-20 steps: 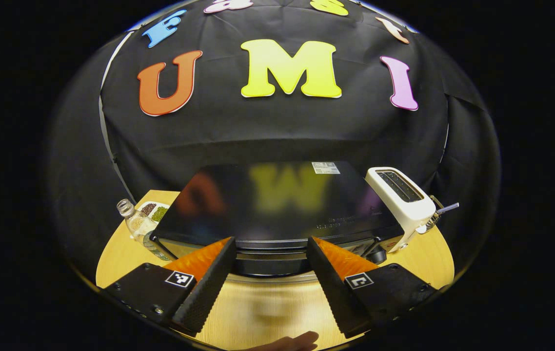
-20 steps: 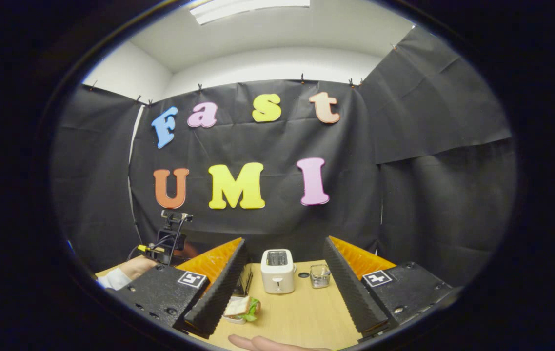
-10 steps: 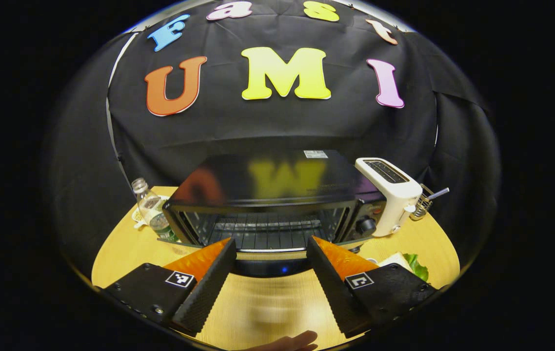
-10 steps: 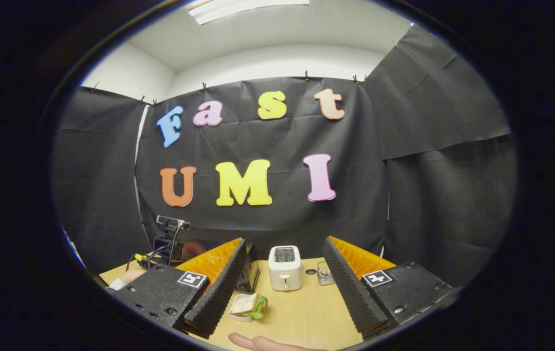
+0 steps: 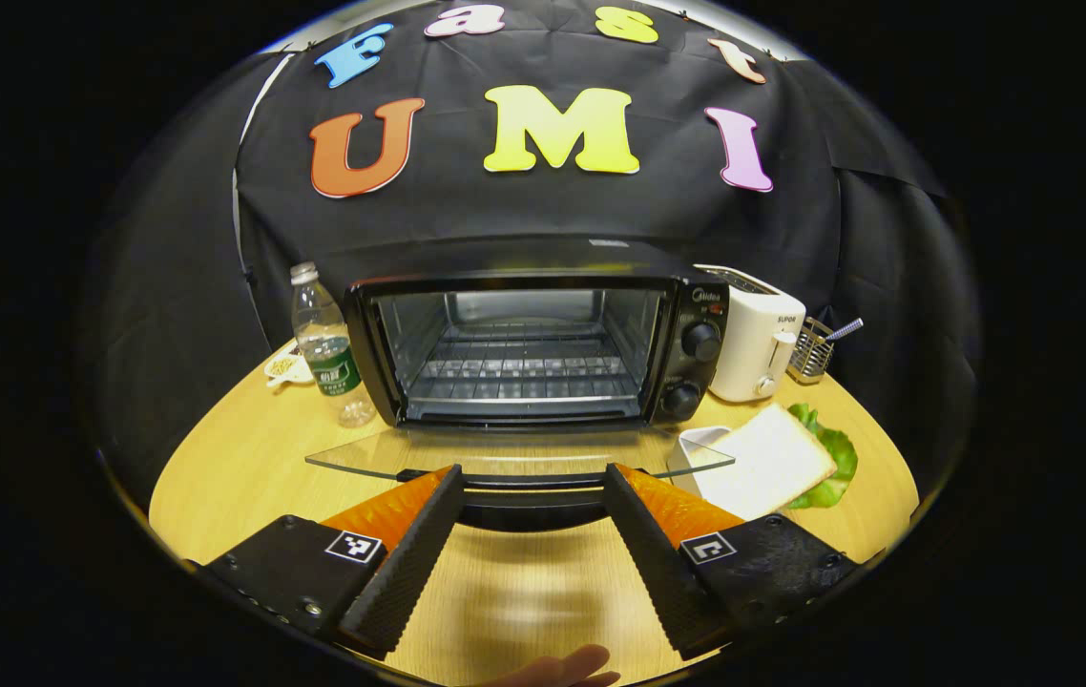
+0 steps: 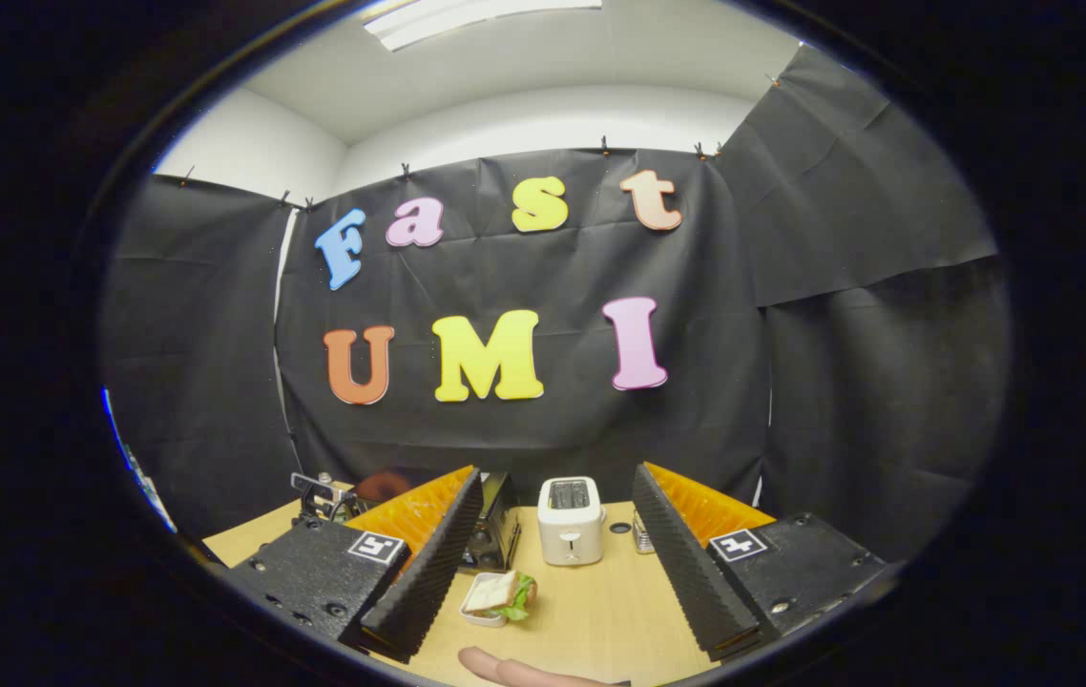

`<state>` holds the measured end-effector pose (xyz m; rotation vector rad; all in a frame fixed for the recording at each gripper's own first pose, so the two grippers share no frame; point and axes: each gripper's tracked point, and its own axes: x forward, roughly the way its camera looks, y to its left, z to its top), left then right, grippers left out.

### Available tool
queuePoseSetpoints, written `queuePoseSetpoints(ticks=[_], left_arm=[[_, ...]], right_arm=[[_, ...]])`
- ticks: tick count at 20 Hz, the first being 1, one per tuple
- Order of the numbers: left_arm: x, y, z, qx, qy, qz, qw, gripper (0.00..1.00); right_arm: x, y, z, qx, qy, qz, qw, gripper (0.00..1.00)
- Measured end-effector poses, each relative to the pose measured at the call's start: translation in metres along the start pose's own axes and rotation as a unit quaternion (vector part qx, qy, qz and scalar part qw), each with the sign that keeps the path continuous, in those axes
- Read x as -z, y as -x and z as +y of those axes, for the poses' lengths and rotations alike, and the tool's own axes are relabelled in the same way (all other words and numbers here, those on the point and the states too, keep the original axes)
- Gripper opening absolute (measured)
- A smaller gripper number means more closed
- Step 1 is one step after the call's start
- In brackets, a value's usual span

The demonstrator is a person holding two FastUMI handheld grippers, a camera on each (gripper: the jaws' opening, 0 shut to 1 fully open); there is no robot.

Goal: Open the electric oven with the left hand, put the food in, and close the electric oven.

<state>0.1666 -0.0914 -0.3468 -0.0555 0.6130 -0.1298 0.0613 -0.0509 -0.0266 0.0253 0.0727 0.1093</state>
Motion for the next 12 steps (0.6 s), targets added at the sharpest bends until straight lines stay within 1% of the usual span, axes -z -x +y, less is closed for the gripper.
queuePoseSetpoints(ticks=[1, 5, 6, 9, 10, 11, 12], left_arm=[[0.006, 0.000, 0.000, 0.000, 0.004, 0.001, 1.000, 0.98], [0.033, -0.004, -0.001, 0.000, 0.005, 0.025, 1.000, 0.98], [0.043, -0.008, -0.001, 0.000, 0.008, 0.040, 0.999, 0.96], [0.071, -0.018, -0.001, 0.001, 0.013, 0.074, 0.997, 0.95], [0.065, -0.010, 0.000, 0.001, 0.013, 0.059, 0.998, 0.96], [0.066, -0.019, 0.000, 0.002, 0.012, 0.058, 0.998, 0.98], [0.071, -0.017, -0.001, 0.001, 0.015, 0.066, 0.998, 0.84]], right_arm=[[0.001, 0.001, 0.000, 0.000, 0.002, 0.001, 1.000, 1.00], [0.010, 0.001, 0.005, -0.003, 0.004, 0.012, 1.000, 1.00], [0.011, 0.001, 0.006, -0.005, 0.003, 0.015, 1.000, 1.00], [0.016, 0.001, 0.009, -0.007, 0.004, 0.020, 1.000, 1.00], [0.018, 0.001, 0.008, -0.005, 0.006, 0.022, 1.000, 1.00], [0.019, 0.001, 0.008, -0.005, 0.007, 0.025, 1.000, 1.00], [0.021, 0.000, 0.008, -0.005, 0.006, 0.028, 1.000, 1.00]])
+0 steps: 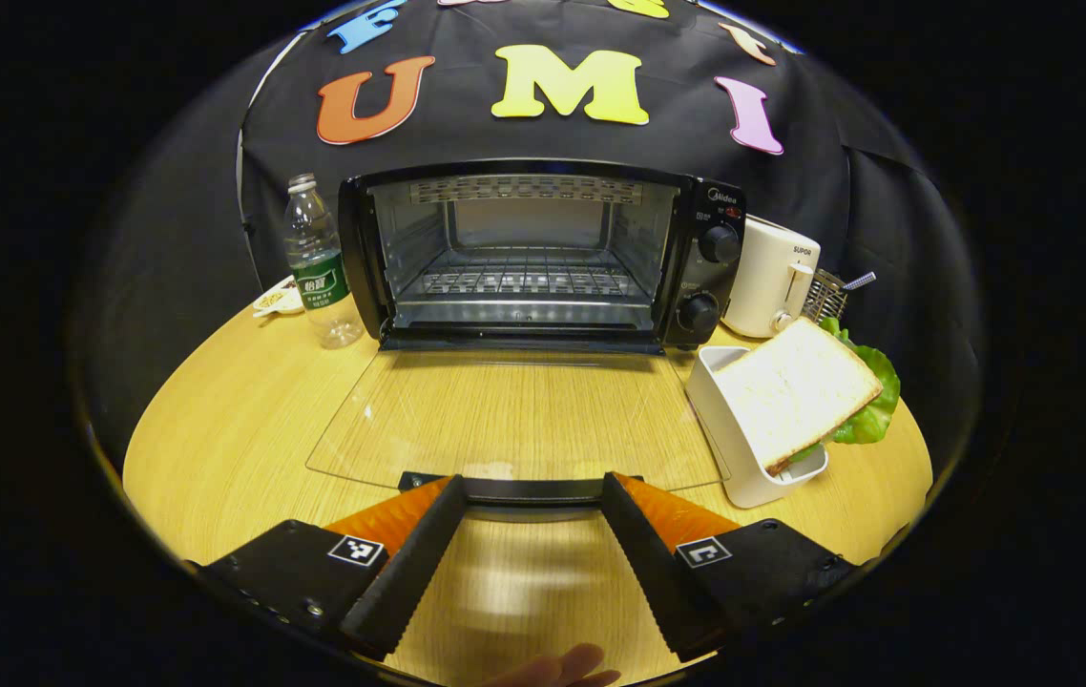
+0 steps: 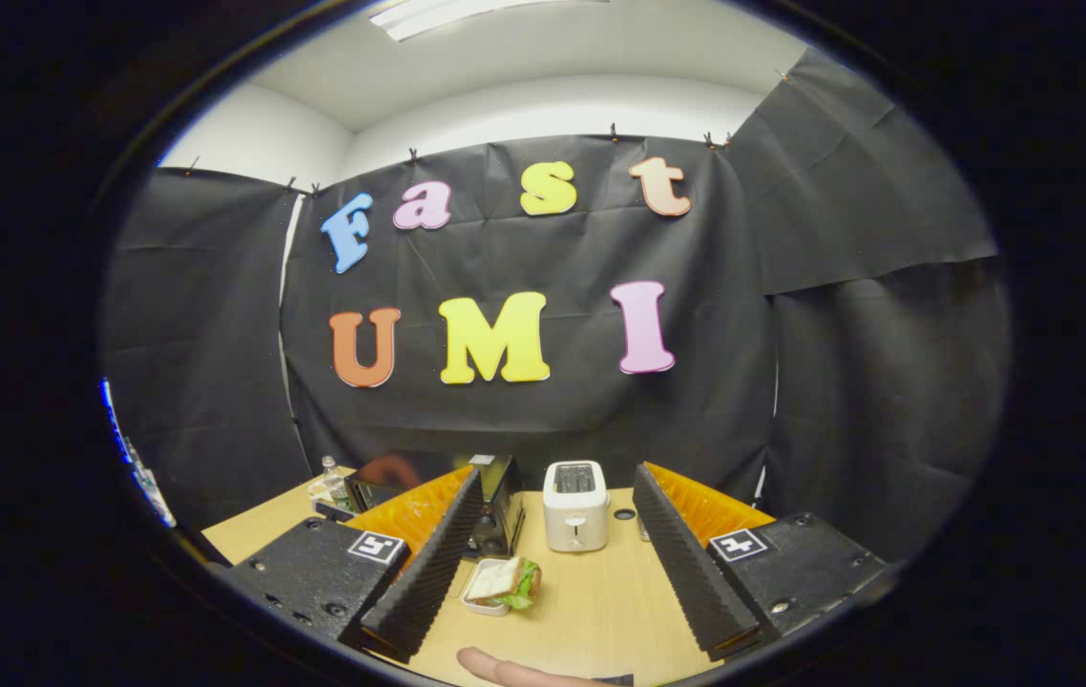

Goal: Open the electric oven with the left hand, put the food in, and close the electric oven.

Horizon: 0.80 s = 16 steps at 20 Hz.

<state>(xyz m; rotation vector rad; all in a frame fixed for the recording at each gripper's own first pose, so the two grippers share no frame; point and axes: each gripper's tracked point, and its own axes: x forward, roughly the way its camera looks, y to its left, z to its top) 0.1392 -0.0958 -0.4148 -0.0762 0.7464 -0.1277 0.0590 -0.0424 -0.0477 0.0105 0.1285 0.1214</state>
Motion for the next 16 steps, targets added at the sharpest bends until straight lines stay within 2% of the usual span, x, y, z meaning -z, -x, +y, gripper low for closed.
queuePoseSetpoints(ticks=[1, 7, 13, 14, 15, 16], left_arm=[[-0.002, 0.001, 0.000, 0.000, 0.001, -0.004, 1.000, 0.96], [-0.023, 0.015, 0.004, -0.002, 0.018, -0.035, 0.999, 0.95], [-0.082, 0.072, 0.004, 0.011, 0.027, -0.128, 0.991, 0.94], [-0.094, 0.086, 0.004, 0.010, 0.022, -0.145, 0.989, 0.94], [-0.105, 0.101, 0.004, 0.008, 0.018, -0.167, 0.986, 0.94], [-0.117, 0.115, 0.001, 0.010, 0.015, -0.188, 0.982, 0.94]], right_arm=[[0.003, 0.000, 0.001, -0.001, -0.001, 0.004, 1.000, 1.00], [0.014, -0.010, -0.004, 0.001, -0.009, 0.024, 1.000, 1.00], [0.044, -0.047, -0.011, -0.010, -0.024, 0.075, 0.997, 1.00], [0.052, -0.056, -0.010, -0.018, -0.026, 0.090, 0.995, 0.92], [0.062, -0.066, -0.009, -0.028, -0.026, 0.108, 0.993, 0.92], [0.071, -0.077, -0.009, -0.037, -0.027, 0.123, 0.991, 1.00]])
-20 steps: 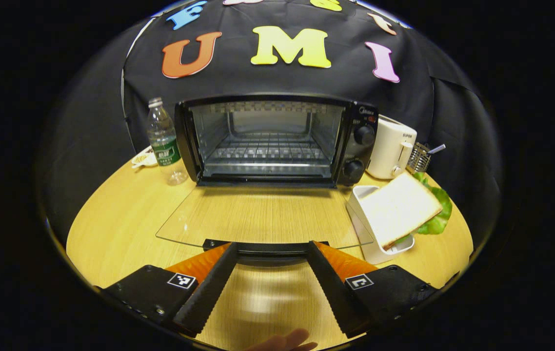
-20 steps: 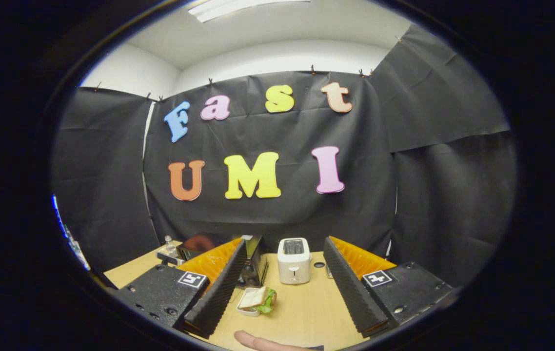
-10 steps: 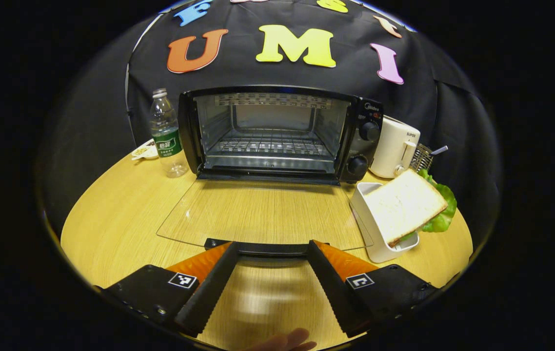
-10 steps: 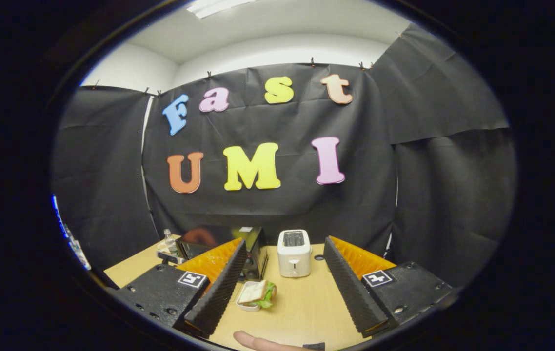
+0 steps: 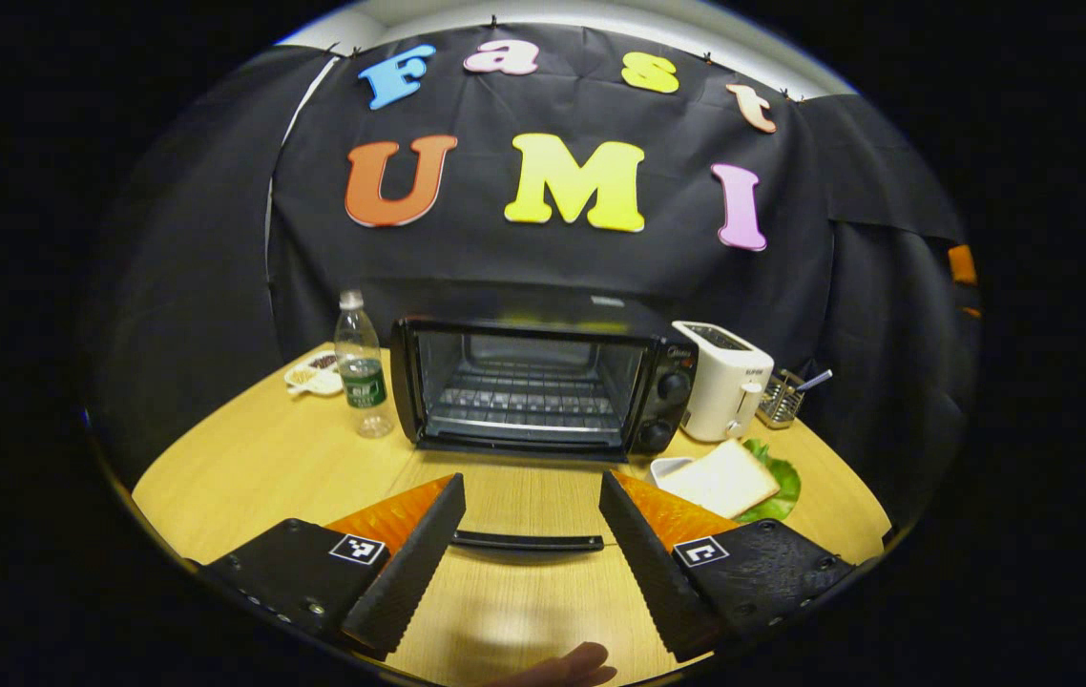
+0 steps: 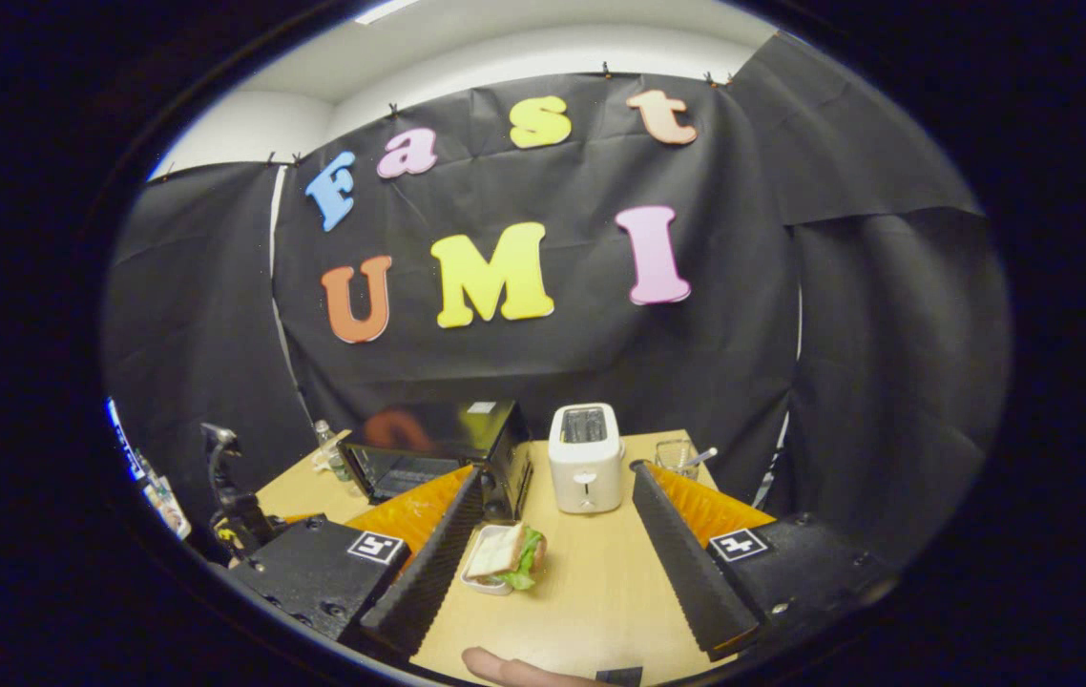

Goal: Open the electric oven with the left hand, put the food in, and close the electric oven.

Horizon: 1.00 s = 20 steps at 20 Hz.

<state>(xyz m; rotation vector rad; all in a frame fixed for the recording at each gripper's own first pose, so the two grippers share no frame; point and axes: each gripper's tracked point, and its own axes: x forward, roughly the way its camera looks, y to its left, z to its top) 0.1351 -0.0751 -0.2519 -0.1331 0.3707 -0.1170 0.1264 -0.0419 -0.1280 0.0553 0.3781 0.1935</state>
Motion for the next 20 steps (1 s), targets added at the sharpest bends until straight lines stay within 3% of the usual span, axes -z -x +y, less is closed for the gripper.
queuePoseSetpoints(ticks=[2, 3, 4, 7, 9, 10, 11, 13, 15, 20], left_arm=[[-0.029, 0.023, -0.009, 0.003, -0.013, -0.039, 0.999, 0.94], [-0.045, 0.032, -0.011, 0.002, -0.020, -0.062, 0.998, 0.94], [-0.059, 0.045, -0.012, 0.002, -0.023, -0.082, 0.996, 0.94], [-0.086, 0.073, -0.019, 0.008, -0.021, -0.124, 0.992, 0.93], [-0.099, 0.092, -0.022, 0.008, -0.019, -0.150, 0.988, 0.93], [-0.102, 0.099, -0.021, 0.004, -0.017, -0.157, 0.987, 0.93], [-0.104, 0.104, -0.021, 0.003, -0.015, -0.162, 0.987, 0.93], [-0.111, 0.111, -0.022, 0.000, -0.015, -0.173, 0.985, 0.94], [-0.114, 0.119, -0.020, -0.009, -0.023, -0.179, 0.983, 0.93], [-0.110, 0.122, -0.019, -0.026, -0.038, -0.174, 0.984, 0.93]], right_arm=[[0.018, -0.027, -0.005, -0.016, -0.006, 0.039, 0.999, 1.00], [0.029, -0.040, -0.006, -0.024, -0.015, 0.062, 0.998, 0.92], [0.040, -0.052, -0.006, -0.037, -0.026, 0.084, 0.995, 1.00], [0.080, -0.087, 0.000, -0.080, -0.056, 0.163, 0.982, 1.00], [0.109, -0.105, 0.008, -0.115, -0.085, 0.220, 0.965, 0.99], [0.124, -0.112, 0.013, -0.137, -0.101, 0.250, 0.953, 0.87], [0.137, -0.120, 0.017, -0.158, -0.121, 0.276, 0.940, 0.98], [0.161, -0.131, 0.027, -0.196, -0.152, 0.323, 0.913, 0.96], [0.179, -0.142, 0.027, -0.216, -0.176, 0.352, 0.893, 0.94], [0.200, -0.170, 0.025, -0.240, -0.202, 0.384, 0.868, 0.93]])
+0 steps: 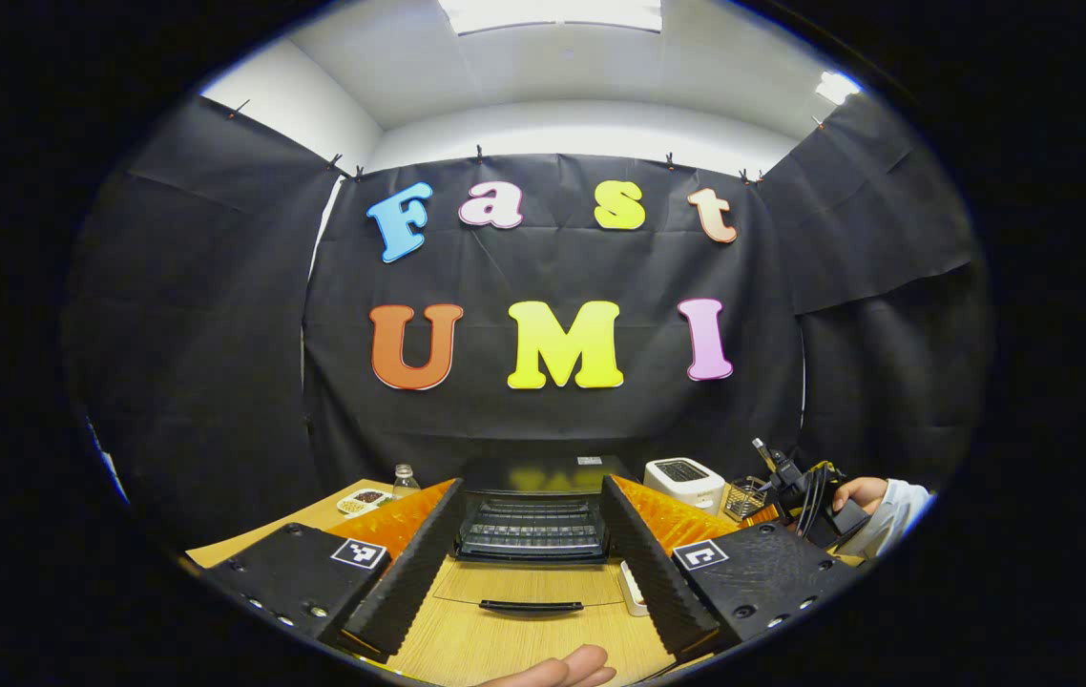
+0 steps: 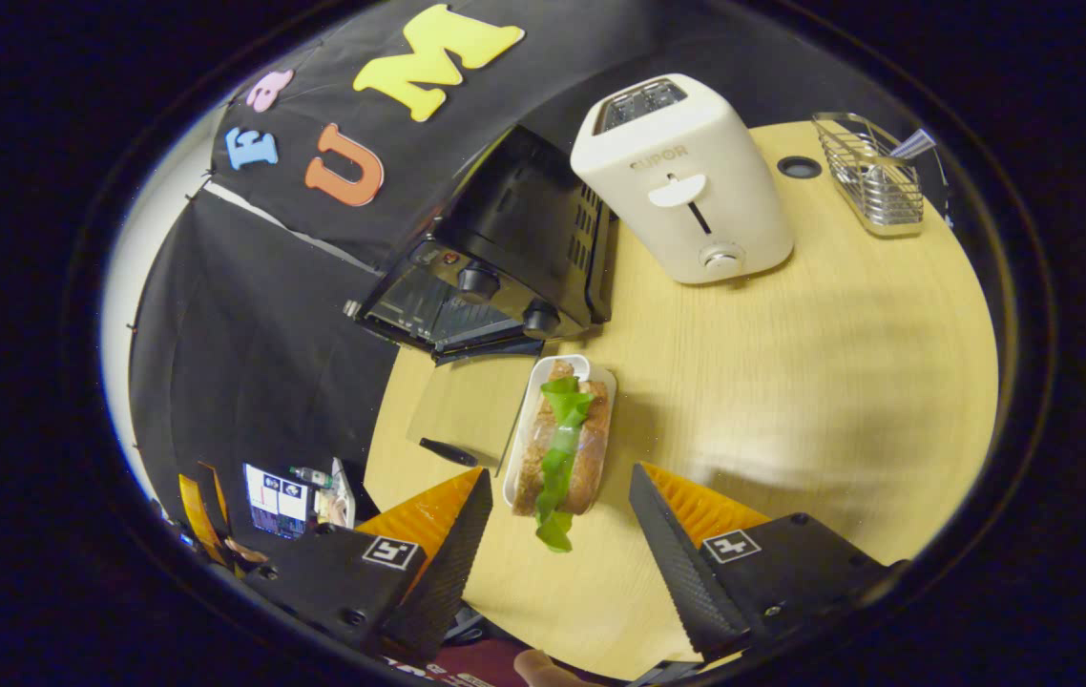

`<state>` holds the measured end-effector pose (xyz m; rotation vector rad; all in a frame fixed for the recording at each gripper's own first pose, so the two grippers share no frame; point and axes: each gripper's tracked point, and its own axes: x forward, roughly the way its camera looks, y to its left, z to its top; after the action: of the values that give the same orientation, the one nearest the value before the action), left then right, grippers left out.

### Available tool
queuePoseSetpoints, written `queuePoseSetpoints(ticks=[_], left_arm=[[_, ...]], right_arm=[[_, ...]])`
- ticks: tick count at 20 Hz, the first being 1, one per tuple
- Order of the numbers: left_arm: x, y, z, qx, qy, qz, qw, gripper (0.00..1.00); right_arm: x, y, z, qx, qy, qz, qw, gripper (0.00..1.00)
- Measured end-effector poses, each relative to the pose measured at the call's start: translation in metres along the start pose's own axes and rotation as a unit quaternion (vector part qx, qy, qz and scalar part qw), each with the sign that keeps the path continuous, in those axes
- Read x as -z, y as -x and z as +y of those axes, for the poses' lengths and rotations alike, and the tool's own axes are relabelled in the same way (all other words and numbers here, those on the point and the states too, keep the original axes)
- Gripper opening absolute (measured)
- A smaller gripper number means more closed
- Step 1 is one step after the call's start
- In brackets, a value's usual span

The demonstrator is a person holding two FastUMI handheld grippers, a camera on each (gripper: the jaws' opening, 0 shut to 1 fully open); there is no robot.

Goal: Open the electric oven with the left hand, put the food in, and close the electric oven.

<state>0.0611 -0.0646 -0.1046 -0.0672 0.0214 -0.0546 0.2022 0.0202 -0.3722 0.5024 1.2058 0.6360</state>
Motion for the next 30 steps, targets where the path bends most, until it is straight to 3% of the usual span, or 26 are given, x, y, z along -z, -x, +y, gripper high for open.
queuePoseSetpoints(ticks=[4, 6, 8, 9, 10, 12, 13, 15, 16, 17, 24, 30], left_arm=[[0.010, 0.001, 0.001, -0.002, 0.002, 0.016, 1.000, 0.94], [0.015, 0.001, 0.001, -0.002, -0.001, 0.022, 1.000, 0.94], [0.018, 0.001, 0.000, 0.001, -0.001, 0.025, 1.000, 0.93], [0.019, 0.002, 0.000, 0.002, 0.001, 0.027, 1.000, 0.93], [0.020, 0.003, 0.000, 0.005, 0.003, 0.028, 1.000, 0.94], [0.021, 0.003, 0.004, 0.006, 0.006, 0.027, 1.000, 0.94], [0.020, 0.004, 0.006, 0.006, 0.007, 0.027, 1.000, 0.94], [0.020, 0.006, 0.011, 0.007, 0.011, 0.025, 1.000, 0.94], [0.020, 0.008, 0.014, 0.005, 0.012, 0.023, 1.000, 0.94], [0.019, 0.010, 0.017, 0.003, 0.014, 0.021, 1.000, 0.94], [0.018, 0.023, 0.030, 0.007, 0.027, 0.019, 0.999, 0.93], [0.018, 0.030, 0.046, 0.018, 0.020, 0.013, 1.000, 0.94]], right_arm=[[0.007, -0.022, 0.007, -0.047, -0.028, 0.038, 0.998, 0.87], [0.013, -0.029, 0.013, -0.071, -0.046, 0.056, 0.995, 0.75], [0.010, -0.034, 0.012, -0.075, -0.056, 0.054, 0.994, 0.39], [0.009, -0.032, 0.013, -0.073, -0.059, 0.050, 0.994, 0.35], [0.008, -0.028, 0.014, -0.067, -0.057, 0.044, 0.995, 0.42], [0.012, -0.018, 0.015, -0.059, -0.050, 0.032, 0.996, 0.39], [0.012, -0.011, 0.016, -0.054, -0.045, 0.025, 0.997, 0.29], [0.013, 0.001, 0.025, -0.049, -0.039, 0.009, 0.998, 0.29], [0.017, 0.006, 0.030, -0.049, -0.036, 0.004, 0.998, 0.39], [0.021, 0.009, 0.035, -0.051, -0.032, 0.000, 0.998, 0.39], [0.036, 0.005, 0.094, -0.124, -0.071, -0.044, 0.989, 0.39], [0.020, -0.049, 0.146, -0.160, -0.124, -0.156, 0.967, 0.38]])
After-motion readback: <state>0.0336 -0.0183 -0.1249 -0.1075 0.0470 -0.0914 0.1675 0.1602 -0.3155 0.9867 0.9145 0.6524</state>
